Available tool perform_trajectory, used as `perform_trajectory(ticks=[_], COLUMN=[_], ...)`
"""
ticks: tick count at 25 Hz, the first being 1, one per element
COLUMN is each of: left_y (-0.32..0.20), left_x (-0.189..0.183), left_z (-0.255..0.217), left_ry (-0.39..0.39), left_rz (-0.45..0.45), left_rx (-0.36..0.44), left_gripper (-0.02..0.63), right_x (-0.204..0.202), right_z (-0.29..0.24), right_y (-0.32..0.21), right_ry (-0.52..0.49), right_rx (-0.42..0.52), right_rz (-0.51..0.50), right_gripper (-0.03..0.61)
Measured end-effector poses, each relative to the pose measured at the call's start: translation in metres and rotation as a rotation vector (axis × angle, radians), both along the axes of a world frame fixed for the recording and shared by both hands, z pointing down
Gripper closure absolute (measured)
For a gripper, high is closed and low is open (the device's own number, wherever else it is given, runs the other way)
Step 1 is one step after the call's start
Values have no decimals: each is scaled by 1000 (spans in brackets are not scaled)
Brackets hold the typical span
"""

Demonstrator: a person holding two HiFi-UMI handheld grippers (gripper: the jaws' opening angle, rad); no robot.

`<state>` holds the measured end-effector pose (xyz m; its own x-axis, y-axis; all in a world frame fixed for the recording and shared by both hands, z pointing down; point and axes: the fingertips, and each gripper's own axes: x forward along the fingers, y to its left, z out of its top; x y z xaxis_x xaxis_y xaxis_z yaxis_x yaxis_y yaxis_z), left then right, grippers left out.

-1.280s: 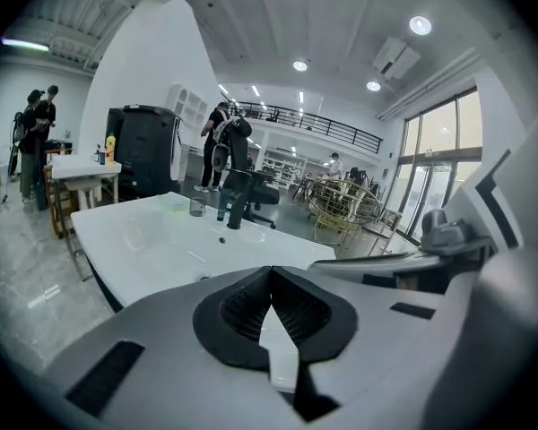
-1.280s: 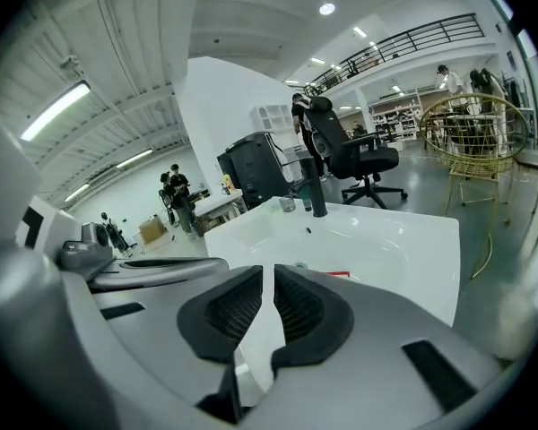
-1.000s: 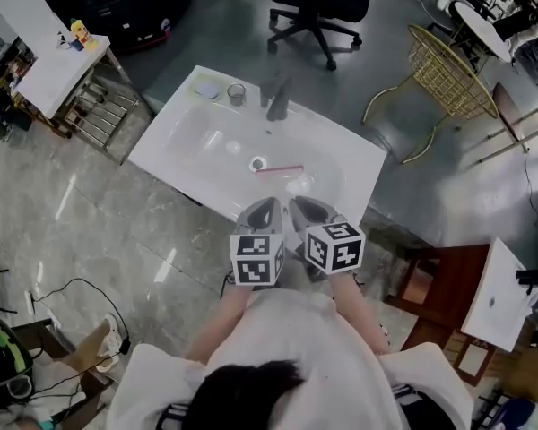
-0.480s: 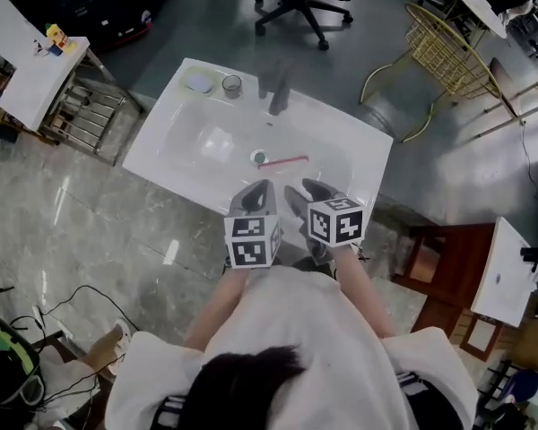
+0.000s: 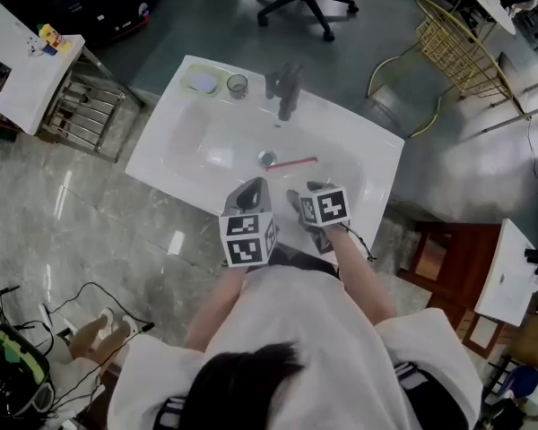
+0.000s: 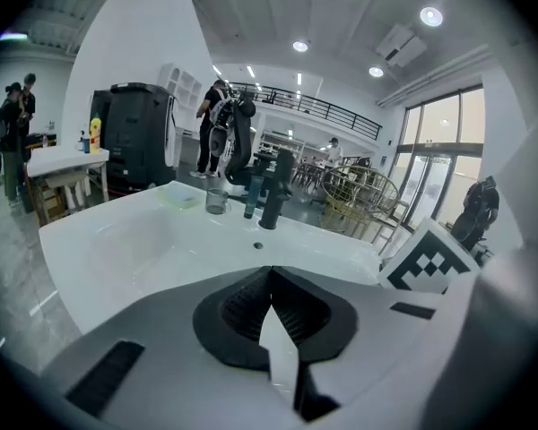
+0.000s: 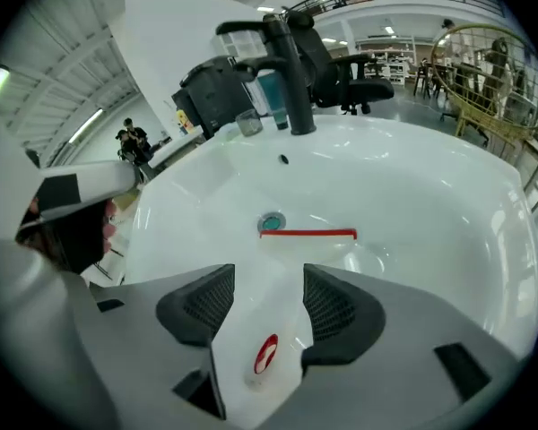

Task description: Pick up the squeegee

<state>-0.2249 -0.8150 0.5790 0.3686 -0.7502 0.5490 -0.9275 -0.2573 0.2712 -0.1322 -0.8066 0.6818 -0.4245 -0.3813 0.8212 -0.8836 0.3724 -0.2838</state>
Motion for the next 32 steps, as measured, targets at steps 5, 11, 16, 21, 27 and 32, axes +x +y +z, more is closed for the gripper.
perform_trajectory(ticks=[5, 11, 16, 21, 27, 32], left_y=[-4, -16, -18, -20, -14, -14], left_x=[-13, -21, -29, -40, -36, -33], left_z=[12, 13, 17, 19, 20, 18], left_ry=[5, 6, 4, 6, 14, 11], left_rz=[-26, -47, -69, -114, -122, -113], left_rx=[-42, -38, -46, -45, -47, -43], left_gripper=[591, 591, 591, 591, 591, 591], right_x=[0, 1, 9, 8, 21, 21], right_z=[37, 67, 88, 96, 99, 96], right_y=[0, -5, -1, -5, -2, -3], right_ry=[72, 127, 180, 246, 300, 260], right_rx=[-108, -233, -320, -324, -363, -352], right_rz=[-37, -47, -47, -83, -36, -6], right_gripper=[347, 347, 348, 351, 471, 479])
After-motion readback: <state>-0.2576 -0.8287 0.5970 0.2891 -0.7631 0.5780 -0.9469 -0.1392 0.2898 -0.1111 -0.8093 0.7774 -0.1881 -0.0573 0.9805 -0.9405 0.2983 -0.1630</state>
